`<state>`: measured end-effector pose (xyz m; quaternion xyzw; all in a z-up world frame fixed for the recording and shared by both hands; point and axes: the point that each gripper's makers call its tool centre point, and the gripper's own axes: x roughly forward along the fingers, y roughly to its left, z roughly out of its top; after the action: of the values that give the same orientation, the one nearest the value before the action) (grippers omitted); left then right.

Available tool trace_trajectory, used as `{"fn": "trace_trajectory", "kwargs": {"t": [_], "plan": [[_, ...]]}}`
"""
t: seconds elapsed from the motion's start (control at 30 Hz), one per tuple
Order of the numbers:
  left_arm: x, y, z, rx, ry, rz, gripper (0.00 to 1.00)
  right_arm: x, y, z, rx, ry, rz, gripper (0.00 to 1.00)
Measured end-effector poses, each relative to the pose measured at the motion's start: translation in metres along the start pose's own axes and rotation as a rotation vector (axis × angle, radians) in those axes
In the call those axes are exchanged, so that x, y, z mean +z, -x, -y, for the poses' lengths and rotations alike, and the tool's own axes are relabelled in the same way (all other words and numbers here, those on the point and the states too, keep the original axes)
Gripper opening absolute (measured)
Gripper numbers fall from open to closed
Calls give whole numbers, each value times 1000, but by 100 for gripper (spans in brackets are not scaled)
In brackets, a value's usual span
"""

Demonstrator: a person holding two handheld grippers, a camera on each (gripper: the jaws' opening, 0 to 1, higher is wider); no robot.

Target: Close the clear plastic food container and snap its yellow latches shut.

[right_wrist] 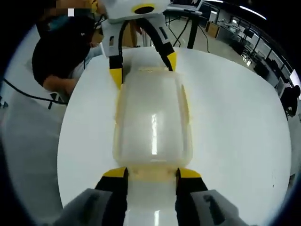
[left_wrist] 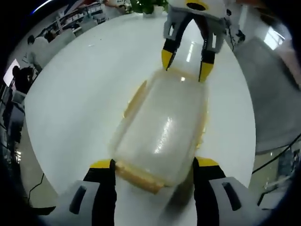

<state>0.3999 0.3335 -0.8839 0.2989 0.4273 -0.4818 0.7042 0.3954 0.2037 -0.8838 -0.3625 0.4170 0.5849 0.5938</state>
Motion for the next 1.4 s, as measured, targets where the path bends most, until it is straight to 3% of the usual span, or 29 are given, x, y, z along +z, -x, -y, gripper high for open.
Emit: {"fn": "trace_trajectory", "kwargs": {"t": [0.27, 0.37, 0.5, 0.63, 0.67, 0.7, 0.73, 0.77, 0.8, 0.87, 0.97, 1.17, 1.4], "plan": [[0, 0, -1, -4, -12, -10, 65, -4, -3, -1, -21, 47, -36, 38], [-2, 1, -1, -21, -47, -50, 65, -5, -3, 0, -29, 57, -63, 38], [-10, 4, -1, -91, -223, -164, 64, -6, -4, 0, -22, 77, -89, 38], [-17, 6, -9, -129, -348, -234, 62, -7, -4, 0, -26, 71, -98, 38], [-18, 9, -11, -141, -407, -260, 60, -8, -4, 0, -26, 69, -98, 38], [-21, 11, -13, -156, -488, -290, 48, -8, -4, 1, -26, 68, -99, 38], [-21, 12, -11, -195, -545, -300, 44, -6, -6, -5, 18, 136, -97, 39], [-25, 12, -12, -162, -456, -320, 39, -7, -5, -3, -19, 72, -101, 39], [-21, 10, -23, -153, -540, -310, 37, -8, -6, -3, -19, 72, -97, 39], [-24, 8, -21, -165, -487, -293, 37, -7, -6, -2, -20, 71, -95, 39], [-23, 7, -20, -127, -399, -268, 38, -5, -7, -2, -29, 51, -91, 38], [-26, 6, -23, -131, -427, -301, 38, -6, -7, -1, -34, 40, -89, 38], [-27, 7, -25, -134, -412, -258, 37, -5, -7, 0, -37, 39, -69, 36]]}}
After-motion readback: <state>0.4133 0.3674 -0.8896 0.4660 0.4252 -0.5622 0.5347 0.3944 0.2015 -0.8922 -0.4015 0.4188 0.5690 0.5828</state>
